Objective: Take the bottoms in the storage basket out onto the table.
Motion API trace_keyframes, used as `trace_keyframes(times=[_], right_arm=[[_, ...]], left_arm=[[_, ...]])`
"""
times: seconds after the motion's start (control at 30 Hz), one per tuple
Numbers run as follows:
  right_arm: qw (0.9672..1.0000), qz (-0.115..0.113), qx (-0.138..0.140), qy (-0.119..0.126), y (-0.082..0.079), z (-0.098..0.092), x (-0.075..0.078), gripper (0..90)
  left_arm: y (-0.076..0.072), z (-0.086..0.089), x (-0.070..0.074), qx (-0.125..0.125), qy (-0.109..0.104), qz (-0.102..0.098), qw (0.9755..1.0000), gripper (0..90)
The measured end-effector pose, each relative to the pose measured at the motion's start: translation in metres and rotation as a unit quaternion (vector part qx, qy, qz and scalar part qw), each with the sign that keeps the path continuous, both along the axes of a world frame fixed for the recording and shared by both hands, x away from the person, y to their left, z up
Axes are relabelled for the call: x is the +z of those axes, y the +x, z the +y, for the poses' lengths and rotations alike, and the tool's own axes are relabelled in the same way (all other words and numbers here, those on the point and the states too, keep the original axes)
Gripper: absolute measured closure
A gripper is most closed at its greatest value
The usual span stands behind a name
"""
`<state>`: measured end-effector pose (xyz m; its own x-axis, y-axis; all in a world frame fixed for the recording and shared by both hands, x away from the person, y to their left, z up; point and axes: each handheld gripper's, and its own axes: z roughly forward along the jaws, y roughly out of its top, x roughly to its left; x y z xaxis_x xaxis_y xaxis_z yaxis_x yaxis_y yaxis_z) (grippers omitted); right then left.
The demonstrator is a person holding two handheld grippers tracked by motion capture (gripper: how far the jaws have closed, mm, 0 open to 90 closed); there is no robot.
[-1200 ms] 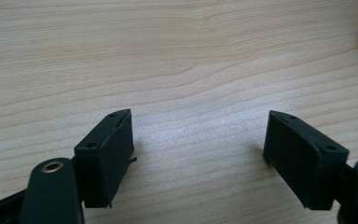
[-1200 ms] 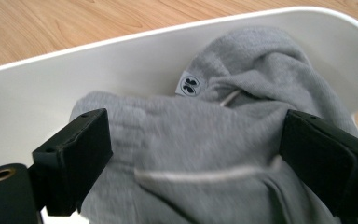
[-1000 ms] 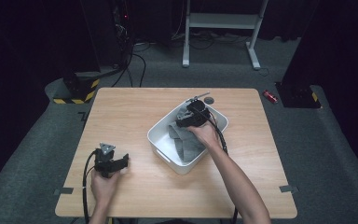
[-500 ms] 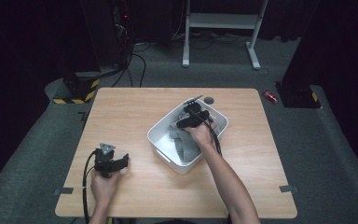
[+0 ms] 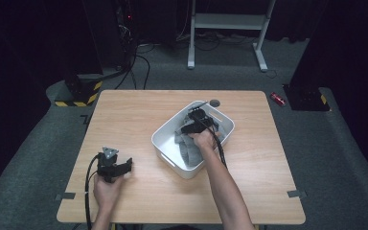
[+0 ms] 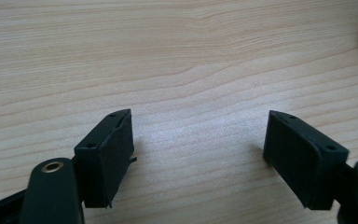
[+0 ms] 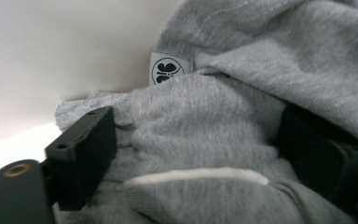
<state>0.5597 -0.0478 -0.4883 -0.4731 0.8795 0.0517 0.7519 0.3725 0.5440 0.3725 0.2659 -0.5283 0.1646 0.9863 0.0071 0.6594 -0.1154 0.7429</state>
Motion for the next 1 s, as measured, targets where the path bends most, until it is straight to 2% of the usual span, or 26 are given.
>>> trace_keyframes(times=[0.1,0.17,0.27,0.4,0.63,0.83,1.0], right_arm=[[1.0,0.007,-0.004,-0.003,0.0,0.0,0.0,19.9],[0.9998,0.012,-0.017,0.002,-0.001,0.001,0.001,26.0],[0.9991,0.019,-0.036,0.01,-0.001,-0.001,0.004,40.2],[0.9983,0.018,-0.051,0.022,-0.002,-0.001,0.005,52.1],[0.9968,0.026,-0.063,0.041,-0.002,-0.003,0.009,62.9],[0.9966,0.017,-0.059,0.054,-0.005,-0.004,0.017,65.3],[0.9962,-0.003,-0.048,0.073,-0.009,-0.007,0.029,65.4]], left_arm=[[0.0,0.0,0.0,0.0,0.0,0.0,1.0,24.2],[0.0,0.0,0.0,0.0,0.0,0.0,1.0,24.2],[0.0,0.0,0.0,0.0,0.0,0.0,1.0,24.2],[0.0,0.0,0.0,0.0,0.0,0.0,1.0,24.2],[0.0,0.0,0.0,0.0,-0.001,-0.001,1.0,24.2],[0.001,0.0,0.0,0.0,-0.001,0.001,1.0,24.2],[0.001,0.0,0.0,0.0,-0.001,0.001,1.0,24.2]])
